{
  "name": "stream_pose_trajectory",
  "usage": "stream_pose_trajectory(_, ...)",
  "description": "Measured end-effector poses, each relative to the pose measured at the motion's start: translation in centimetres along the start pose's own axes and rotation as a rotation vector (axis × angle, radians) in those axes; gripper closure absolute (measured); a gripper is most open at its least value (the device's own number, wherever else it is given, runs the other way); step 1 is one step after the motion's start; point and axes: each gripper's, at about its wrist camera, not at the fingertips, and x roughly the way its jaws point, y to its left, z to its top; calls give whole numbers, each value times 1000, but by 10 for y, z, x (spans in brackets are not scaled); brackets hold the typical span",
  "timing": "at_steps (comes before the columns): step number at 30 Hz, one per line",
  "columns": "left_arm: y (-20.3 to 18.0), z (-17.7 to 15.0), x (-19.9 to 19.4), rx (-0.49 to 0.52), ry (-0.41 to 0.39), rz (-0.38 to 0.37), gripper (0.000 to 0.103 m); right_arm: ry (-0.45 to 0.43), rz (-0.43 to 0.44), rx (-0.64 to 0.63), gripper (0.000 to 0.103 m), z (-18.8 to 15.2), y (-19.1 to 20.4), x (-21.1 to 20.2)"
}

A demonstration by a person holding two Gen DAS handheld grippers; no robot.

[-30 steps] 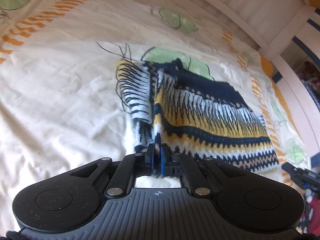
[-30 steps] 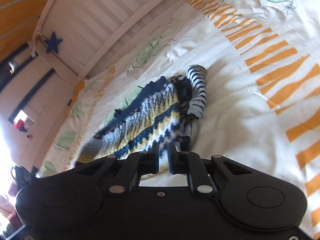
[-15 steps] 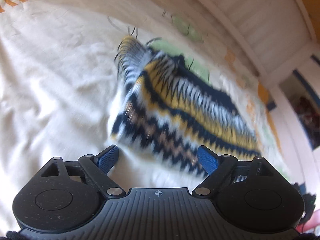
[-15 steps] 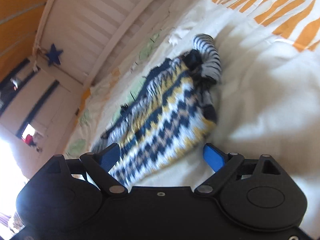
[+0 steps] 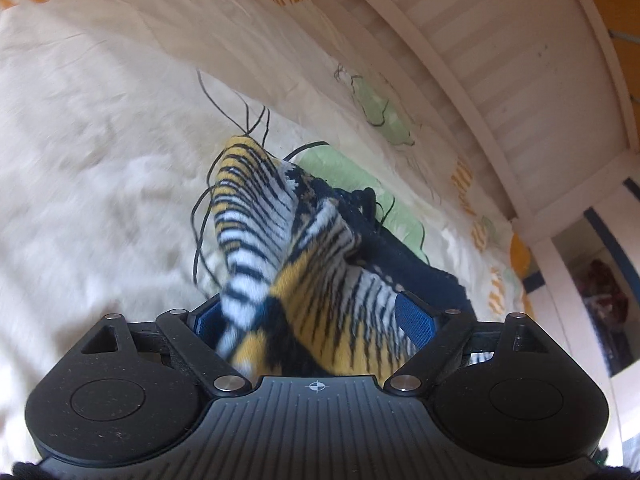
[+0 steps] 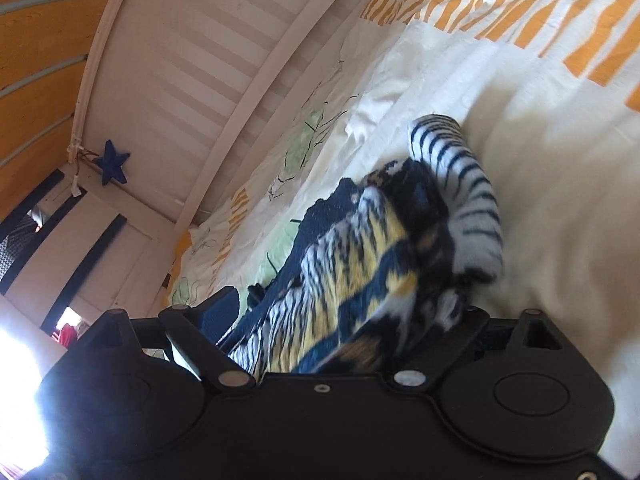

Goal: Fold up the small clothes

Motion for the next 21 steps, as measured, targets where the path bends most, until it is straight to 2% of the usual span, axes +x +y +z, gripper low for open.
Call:
stream_pose_trajectory(1,0,2,2,11,12,5,19,19,-13,-20,27,2,2,3)
stream_pose_trajectory(2,-1,5,3,22,23,10,23,45,-44,-49,55,3,5,6)
stream_pose_trajectory(3,-1,7,4,35,32,14,29,71,-94,-82,76,4,8,9)
stream_pose_trajectory(4,-3,10,4,57,39,22,56,94,-126,-112,78,5,11,11)
stream_pose_trajectory(5,-6,12,4,86,40,61,83,105,-132,-136,79,6,14,11)
stream_pose_trajectory(6,-9,13,4,117,51,97,83,107,-130,-157,80,6,18,9)
stream_pose_trajectory(9,-21,14,0,178,89,105,84,104,-136,-189,80,6,30,-2)
stream_pose_trajectory(12,-31,17,-14,194,88,83,85,104,-119,-195,80,6,42,-15)
stream_pose_trajectory(21,-57,3,-62,230,169,26,85,124,-104,-198,80,-2,69,-75)
